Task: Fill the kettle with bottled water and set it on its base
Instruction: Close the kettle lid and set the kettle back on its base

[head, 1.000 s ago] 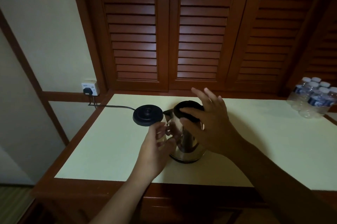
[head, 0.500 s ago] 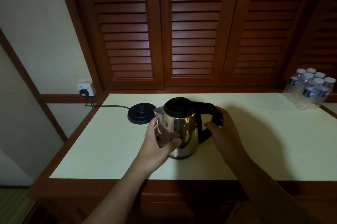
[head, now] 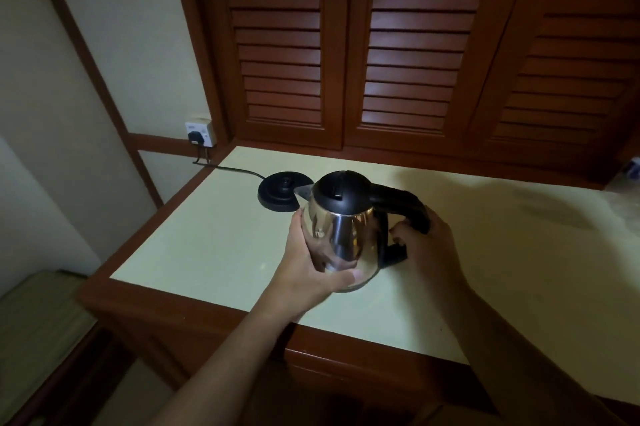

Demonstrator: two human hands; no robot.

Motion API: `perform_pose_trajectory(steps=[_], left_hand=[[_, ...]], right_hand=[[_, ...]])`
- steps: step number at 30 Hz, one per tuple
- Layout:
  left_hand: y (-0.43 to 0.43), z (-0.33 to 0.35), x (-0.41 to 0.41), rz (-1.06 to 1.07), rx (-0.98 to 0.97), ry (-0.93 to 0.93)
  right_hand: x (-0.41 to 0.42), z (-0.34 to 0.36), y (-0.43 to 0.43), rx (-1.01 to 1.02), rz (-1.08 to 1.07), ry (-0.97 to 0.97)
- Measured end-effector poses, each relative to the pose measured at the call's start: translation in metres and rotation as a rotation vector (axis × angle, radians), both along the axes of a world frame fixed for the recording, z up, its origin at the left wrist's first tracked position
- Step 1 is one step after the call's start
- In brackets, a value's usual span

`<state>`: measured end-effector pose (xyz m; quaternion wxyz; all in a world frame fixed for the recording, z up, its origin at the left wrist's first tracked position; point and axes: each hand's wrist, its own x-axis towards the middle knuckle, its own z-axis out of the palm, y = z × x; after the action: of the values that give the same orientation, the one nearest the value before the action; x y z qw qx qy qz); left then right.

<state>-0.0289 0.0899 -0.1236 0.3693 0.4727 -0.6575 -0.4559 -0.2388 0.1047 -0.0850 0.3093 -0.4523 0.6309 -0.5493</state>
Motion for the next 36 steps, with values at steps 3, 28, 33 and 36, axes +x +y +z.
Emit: perform_pose_trajectory(steps=[3,28,33,36], left_hand=[[0.005,0.007,-0.005,0.036,0.006,-0.031],[-0.024,0.045,0.024,0.140,-0.111,-0.110],[-0.080,0.068,0.054,0.127,-0.140,-0.110],[-0.116,0.075,0.072,0.113,-0.148,-0.113]], right_hand=[[-0.008,0.000,-0.005,0.003,0.088,-0.048],[0.015,0.020,-0.047,-0.237,0.312,-0.288],[0.041,0.033,-0.101,-0.238,0.314,-0.272],[0.057,0.032,-0.138,-0.244,0.247,-0.292]])
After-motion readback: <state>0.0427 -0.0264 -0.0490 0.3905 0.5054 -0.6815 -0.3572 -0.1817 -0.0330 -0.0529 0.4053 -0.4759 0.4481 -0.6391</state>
